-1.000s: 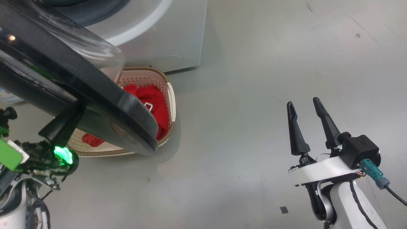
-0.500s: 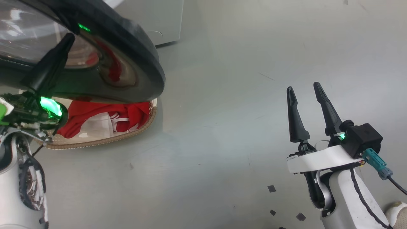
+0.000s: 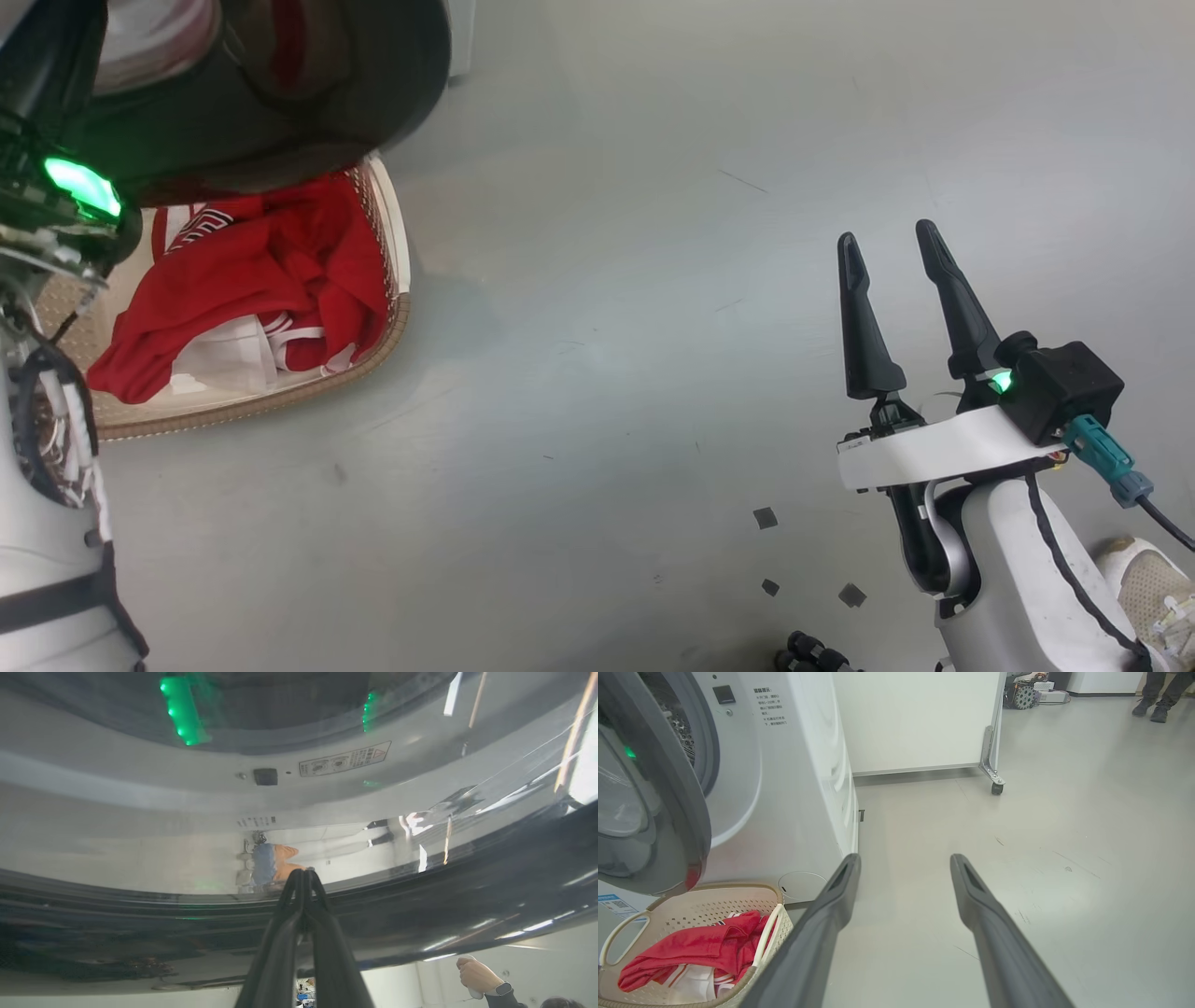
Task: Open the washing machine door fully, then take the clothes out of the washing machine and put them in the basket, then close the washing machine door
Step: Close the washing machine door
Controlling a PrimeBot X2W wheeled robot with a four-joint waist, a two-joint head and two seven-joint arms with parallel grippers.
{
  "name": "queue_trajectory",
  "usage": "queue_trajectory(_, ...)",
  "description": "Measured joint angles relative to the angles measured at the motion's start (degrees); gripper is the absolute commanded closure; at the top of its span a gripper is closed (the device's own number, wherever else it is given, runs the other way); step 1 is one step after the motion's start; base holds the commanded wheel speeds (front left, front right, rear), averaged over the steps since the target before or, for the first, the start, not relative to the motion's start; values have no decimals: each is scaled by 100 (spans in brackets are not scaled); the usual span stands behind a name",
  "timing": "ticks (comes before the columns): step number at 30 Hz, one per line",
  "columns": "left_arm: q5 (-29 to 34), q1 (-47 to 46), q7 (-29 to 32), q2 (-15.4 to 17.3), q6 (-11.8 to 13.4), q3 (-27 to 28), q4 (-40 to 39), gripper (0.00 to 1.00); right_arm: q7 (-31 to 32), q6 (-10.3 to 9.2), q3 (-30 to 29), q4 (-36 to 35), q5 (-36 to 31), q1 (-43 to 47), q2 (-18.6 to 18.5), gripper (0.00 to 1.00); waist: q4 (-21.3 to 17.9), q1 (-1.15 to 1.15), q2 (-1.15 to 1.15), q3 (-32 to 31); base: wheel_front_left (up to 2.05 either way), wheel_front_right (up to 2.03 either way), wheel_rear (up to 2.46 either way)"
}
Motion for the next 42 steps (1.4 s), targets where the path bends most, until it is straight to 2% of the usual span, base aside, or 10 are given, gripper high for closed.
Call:
queue_trajectory(12,315,-668,-432,70,-8,85,642,100,-1,16,10,13,24,-112,43,0,-148,0,0,75,0,0,0)
queue_trajectory(20,334,-829,-469,86,-82,63,884,100,-1,16,-18,12,56,-125,51,0,-181,0,0,85,0,0,0)
queue_trajectory(26,231,-817,-391,-21,-108,51,1098,100,-1,7,-122,-4,55,-135,54,0,-62,0,0,64,0,0,0)
queue_trajectory(35,-178,-174,-316,-142,-152,417,1120,100,-24,8,-212,30,-18,-136,54,0,180,-1,0,-141,0,0,0)
queue_trajectory(42,-214,424,-311,-238,-152,633,635,100,-32,57,-291,174,-121,-129,49,0,469,-1,0,-382,0,0,0)
